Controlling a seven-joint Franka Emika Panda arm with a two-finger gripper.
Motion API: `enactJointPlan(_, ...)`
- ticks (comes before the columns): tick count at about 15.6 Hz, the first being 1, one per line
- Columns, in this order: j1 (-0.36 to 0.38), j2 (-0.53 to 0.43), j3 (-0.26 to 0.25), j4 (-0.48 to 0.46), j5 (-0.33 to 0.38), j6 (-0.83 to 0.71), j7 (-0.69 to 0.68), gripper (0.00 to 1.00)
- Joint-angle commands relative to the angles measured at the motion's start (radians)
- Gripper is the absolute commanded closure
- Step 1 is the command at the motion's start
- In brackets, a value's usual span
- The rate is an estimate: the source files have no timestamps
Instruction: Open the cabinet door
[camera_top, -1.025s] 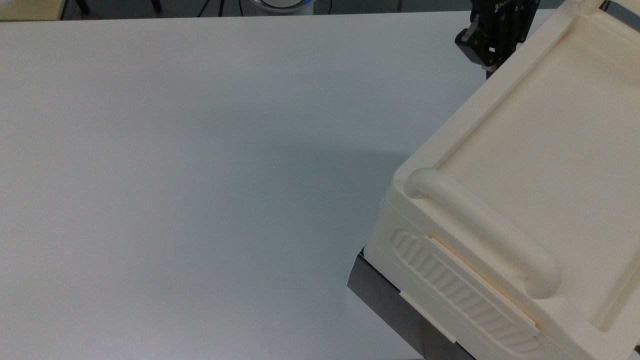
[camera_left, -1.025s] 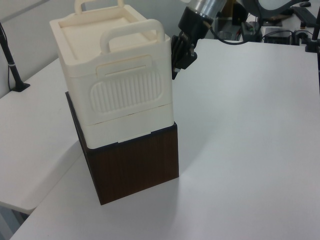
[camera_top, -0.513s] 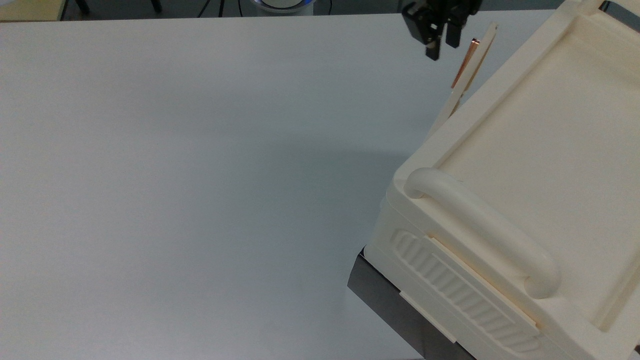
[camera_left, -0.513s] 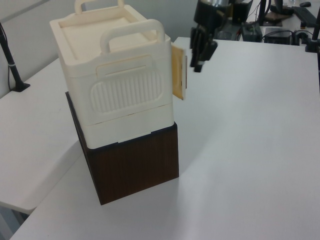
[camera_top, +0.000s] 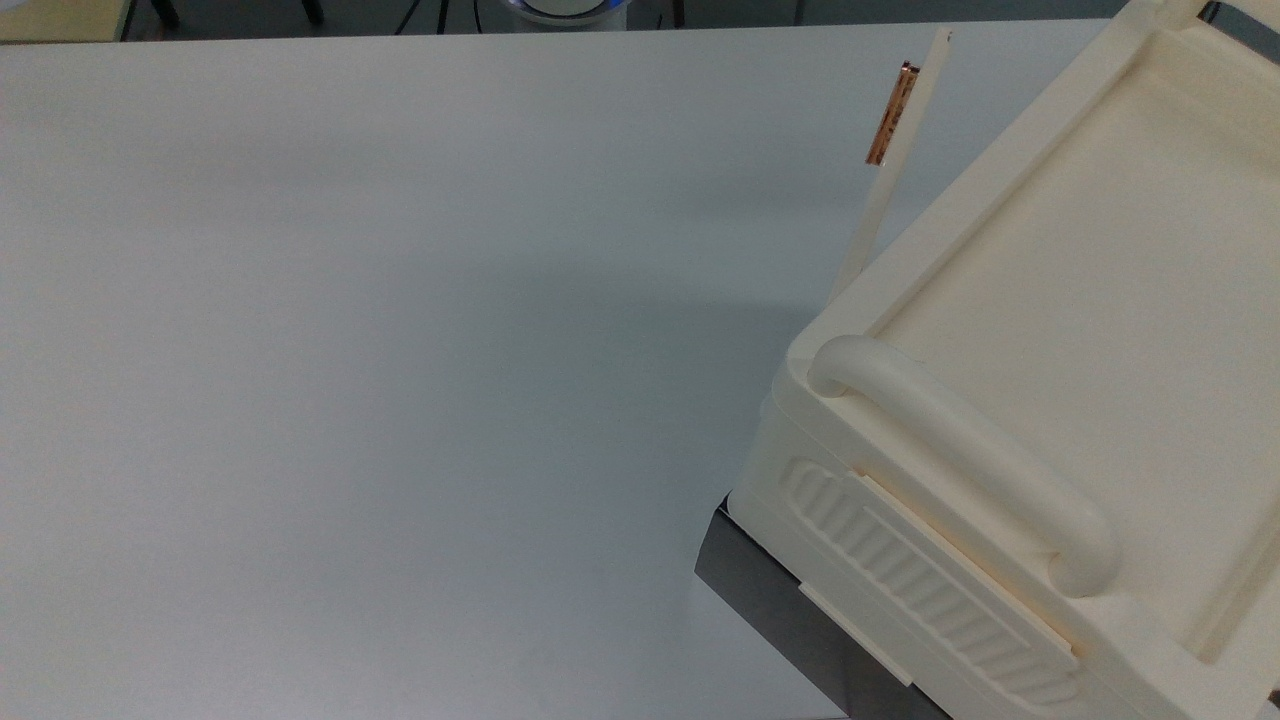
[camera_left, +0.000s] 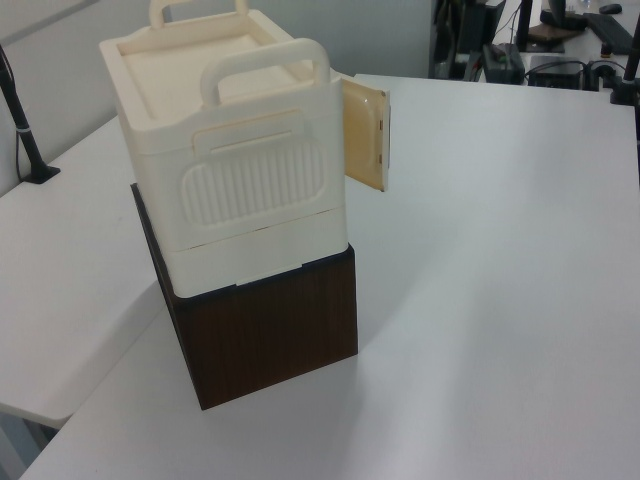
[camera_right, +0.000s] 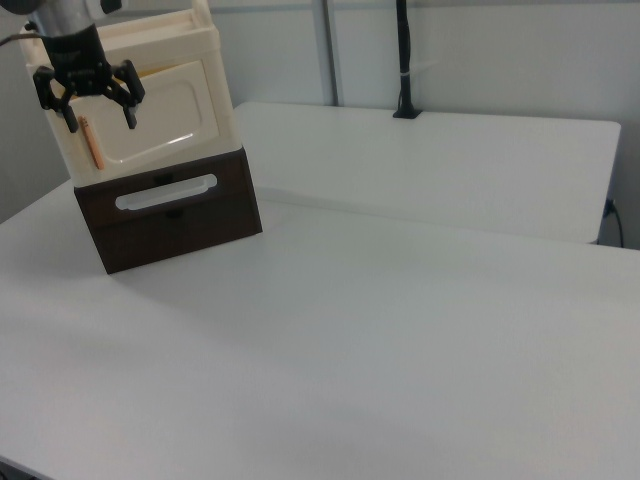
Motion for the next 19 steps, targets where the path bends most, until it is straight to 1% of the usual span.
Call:
enactJointPlan(1,0.021,0.0,0.014,0.059,0.027,0.006,0.004,0.0)
enactJointPlan(4,0.074,0.002,0.017,0.056,0.082,0.141,0.006,0.0)
enactJointPlan(6,0.128,0.012,0.018,0.052,0.087,0.206,-0.009,0.0)
enactJointPlan(10,0.2,0.086,0.018,0.05,0.087,0.348,0.004,0.0)
enactJointPlan(14,0.22,0.109,0.018,0.027,0.09,0.437,0.006,0.0)
enactJointPlan(16,0.222,0.118,0.018,0.026,0.088,0.439,0.006,0.0)
enactJointPlan(18,0.208,0.118,0.017,0.026,0.085,0.428,0.001,0.0)
enactJointPlan(19,0.205,0.115,0.009,0.026,0.085,0.422,0.003,0.0)
